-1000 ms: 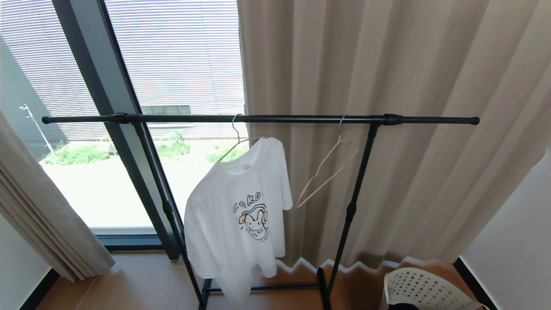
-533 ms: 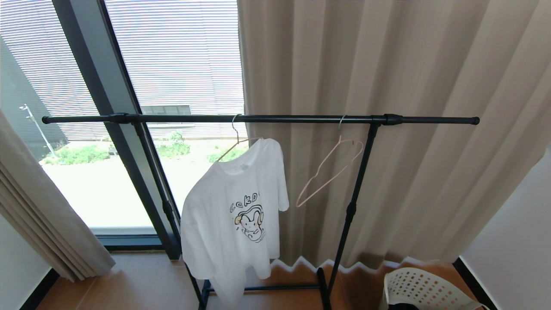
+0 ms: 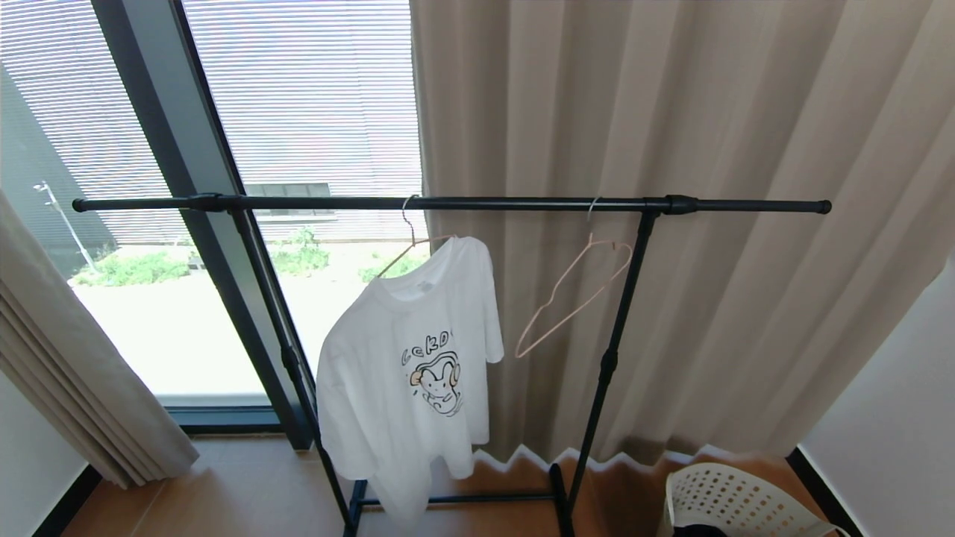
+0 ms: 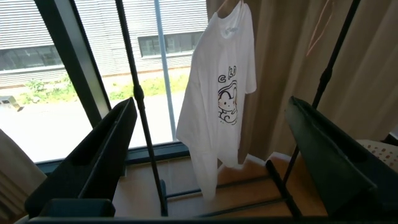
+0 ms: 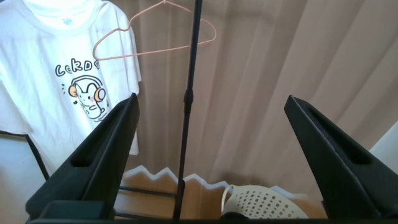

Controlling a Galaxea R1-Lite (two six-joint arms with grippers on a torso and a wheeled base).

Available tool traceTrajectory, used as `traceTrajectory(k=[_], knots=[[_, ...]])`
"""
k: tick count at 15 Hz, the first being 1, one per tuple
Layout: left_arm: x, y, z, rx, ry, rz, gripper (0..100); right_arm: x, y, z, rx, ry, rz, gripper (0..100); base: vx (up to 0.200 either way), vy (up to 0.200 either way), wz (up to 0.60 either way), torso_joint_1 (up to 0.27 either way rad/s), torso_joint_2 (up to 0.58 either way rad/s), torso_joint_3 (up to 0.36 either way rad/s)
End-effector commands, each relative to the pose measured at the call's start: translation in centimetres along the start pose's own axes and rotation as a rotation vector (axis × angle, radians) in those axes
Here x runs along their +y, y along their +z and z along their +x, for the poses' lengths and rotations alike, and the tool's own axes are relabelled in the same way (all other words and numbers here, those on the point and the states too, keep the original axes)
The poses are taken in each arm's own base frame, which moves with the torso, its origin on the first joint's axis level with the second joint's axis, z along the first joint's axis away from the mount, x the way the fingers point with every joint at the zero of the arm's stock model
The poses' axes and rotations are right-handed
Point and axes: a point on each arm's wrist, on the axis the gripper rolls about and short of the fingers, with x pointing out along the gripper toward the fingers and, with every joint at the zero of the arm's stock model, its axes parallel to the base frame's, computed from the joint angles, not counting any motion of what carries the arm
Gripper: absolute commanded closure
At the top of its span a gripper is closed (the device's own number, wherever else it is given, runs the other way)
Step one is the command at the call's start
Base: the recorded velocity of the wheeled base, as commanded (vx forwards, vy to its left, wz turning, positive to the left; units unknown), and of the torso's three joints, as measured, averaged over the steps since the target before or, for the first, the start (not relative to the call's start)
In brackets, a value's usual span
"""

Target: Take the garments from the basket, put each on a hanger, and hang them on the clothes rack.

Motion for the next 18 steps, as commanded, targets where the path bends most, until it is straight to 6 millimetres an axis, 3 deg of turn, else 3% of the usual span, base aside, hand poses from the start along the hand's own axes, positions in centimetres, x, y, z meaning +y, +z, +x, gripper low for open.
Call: traceTrajectory(k=[1,18], knots=[[0.0,0.01,0.01,0.001,0.0,0.0,0,0.0,0.01,0.01,0.0,0.001,0.001,0,0.0,0.0,0.0,-0.139,0.32,0.168],[0.0,0.01,0.01,0.001,0.0,-0.002,0,-0.01,0.03,0.01,-0.001,-0.002,0.003,0,0.0,0.0,0.0,-0.151,0.35,0.196]])
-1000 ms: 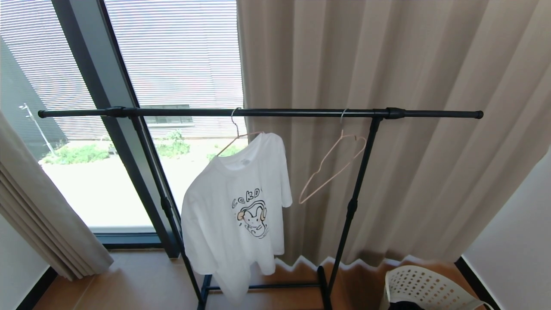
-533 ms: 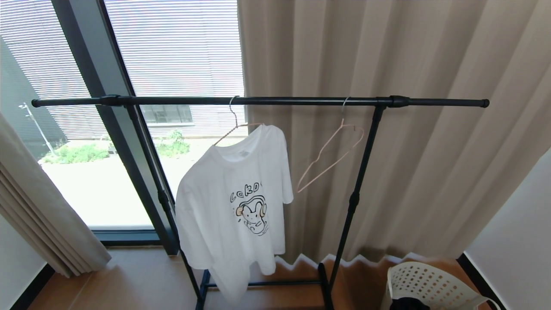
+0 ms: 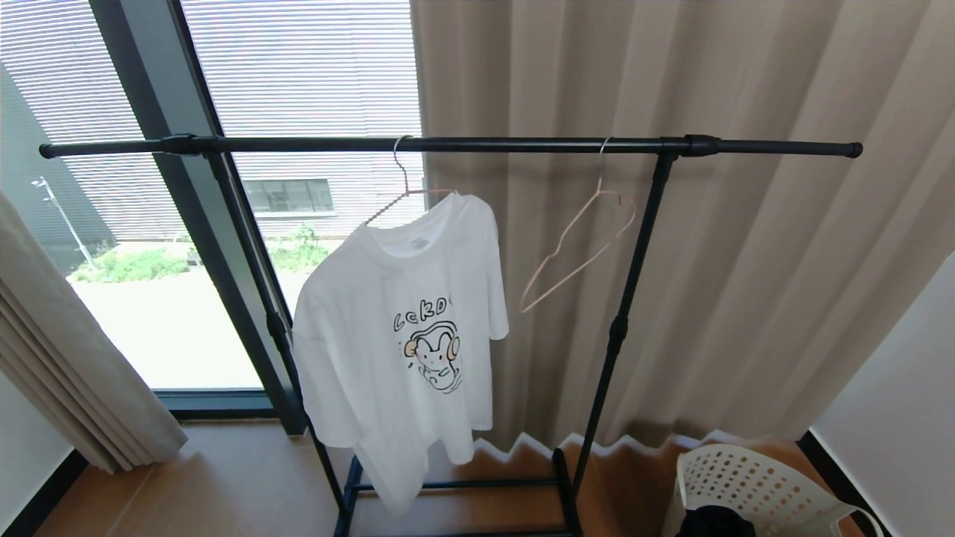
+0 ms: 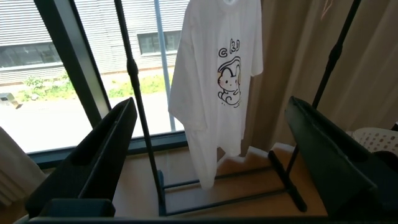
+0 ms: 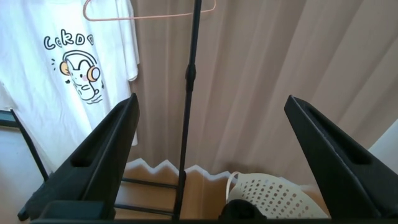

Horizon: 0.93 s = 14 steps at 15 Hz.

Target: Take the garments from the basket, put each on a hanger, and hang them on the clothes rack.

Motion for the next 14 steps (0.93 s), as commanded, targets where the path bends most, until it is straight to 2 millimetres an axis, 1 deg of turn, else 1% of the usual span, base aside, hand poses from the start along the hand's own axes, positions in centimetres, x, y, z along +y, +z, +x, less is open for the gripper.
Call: traceTrajectory(k=[1,8,14], knots=[[0.0,0.01,0.01,0.001,0.0,0.0,0,0.0,0.0,0.01,0.001,0.0,-0.002,0,0.0,0.0,0.0,-0.178,0.42,0.242],[0.0,0.01,0.01,0.001,0.0,0.0,0,0.0,0.0,0.01,0.001,0.0,-0.002,0,0.0,0.0,0.0,-0.214,0.53,0.321],[0.0,0.01,0.01,0.001,0.0,0.0,0,0.0,0.02,0.01,0.0,0.0,0.0,0,0.0,0.0,0.0,-0.184,0.51,0.337]])
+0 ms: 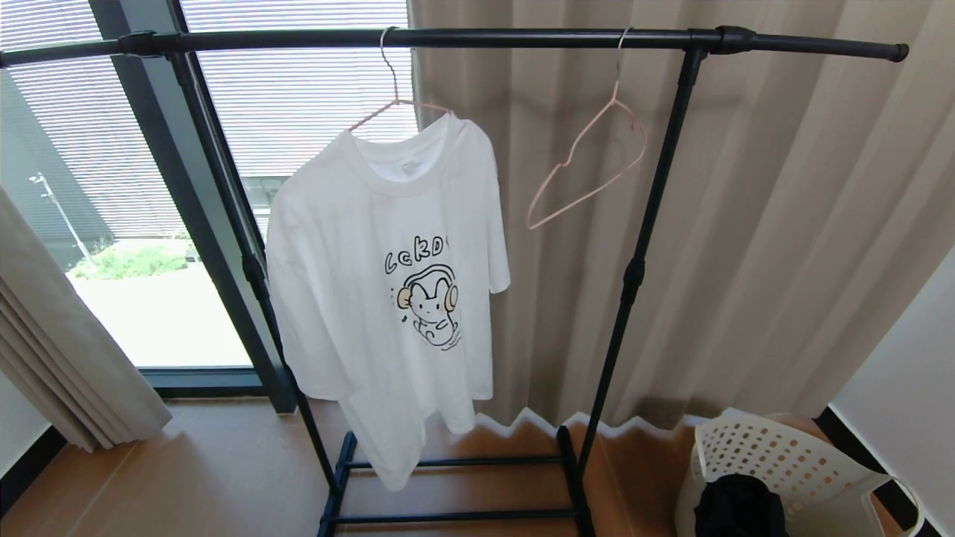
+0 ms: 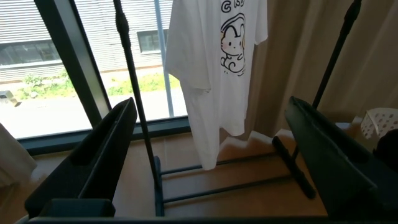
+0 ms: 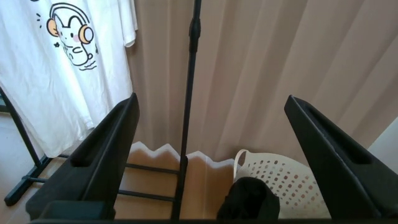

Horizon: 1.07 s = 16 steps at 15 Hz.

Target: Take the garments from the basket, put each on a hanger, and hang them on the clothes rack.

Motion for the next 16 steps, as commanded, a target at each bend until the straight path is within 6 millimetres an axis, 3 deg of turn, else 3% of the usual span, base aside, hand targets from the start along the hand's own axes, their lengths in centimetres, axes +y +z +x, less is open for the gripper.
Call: traceTrajectory(k=[1,12,16], knots=[[0.0,0.01,0.01,0.001,0.0,0.0,0,0.0,0.01,0.01,0.0,0.0,0.0,0,0.0,0.0,0.0,-0.163,0.49,0.334],[0.0,0.01,0.01,0.001,0.0,0.0,0,0.0,0.01,0.01,0.0,0.0,-0.002,0,0.0,0.0,0.0,-0.1,0.45,0.349],[0.0,0.01,0.01,0.001,0.0,0.0,0,0.0,0.0,0.01,0.002,0.0,-0.002,0,0.0,0.0,0.0,-0.013,0.09,0.081]])
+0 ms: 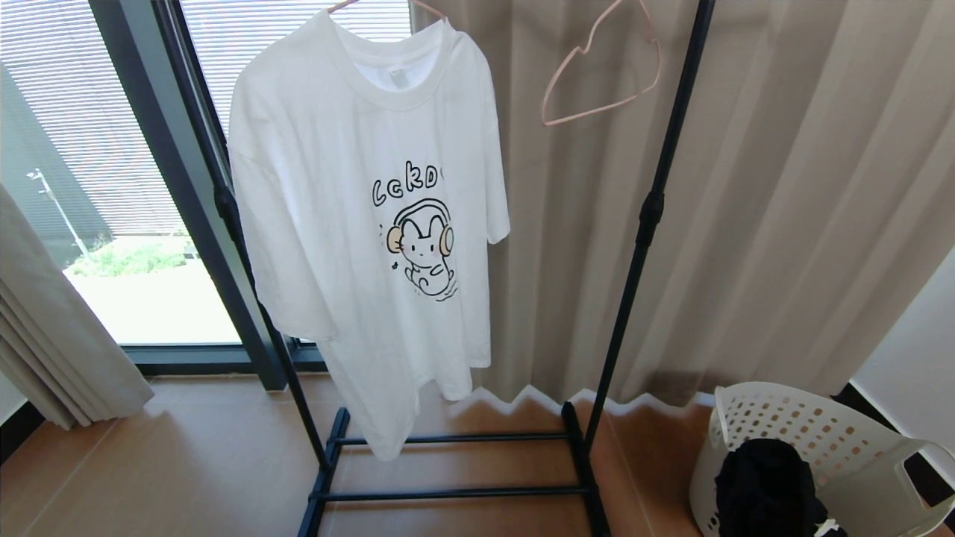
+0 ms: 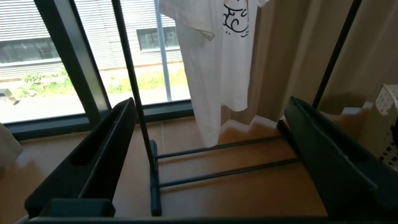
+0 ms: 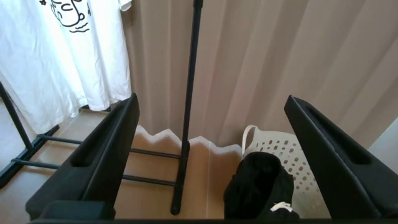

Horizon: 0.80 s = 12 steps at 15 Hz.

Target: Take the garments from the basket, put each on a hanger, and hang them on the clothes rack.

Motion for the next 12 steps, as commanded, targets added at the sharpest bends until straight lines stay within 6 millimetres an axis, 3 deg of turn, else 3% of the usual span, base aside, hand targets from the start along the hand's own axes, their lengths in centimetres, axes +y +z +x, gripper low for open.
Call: traceTrajectory(k=[1,3,12], knots=[[0.0,0.01,0.01,0.001,-0.001,0.0,0,0.0,0.02,0.01,0.0,0.001,-0.001,0,0.0,0.0,0.0,0.0,0.0,0.0],[0.0,0.01,0.01,0.001,0.0,0.0,0,0.0,0.0,0.01,0.001,0.001,0.0,0,0.0,0.0,0.0,0.0,0.0,0.0],[0.0,0.01,0.01,0.001,0.0,0.0,0,0.0,0.0,0.01,0.001,0.001,0.0,0,0.0,0.0,-0.6,0.0,0.01,0.003]])
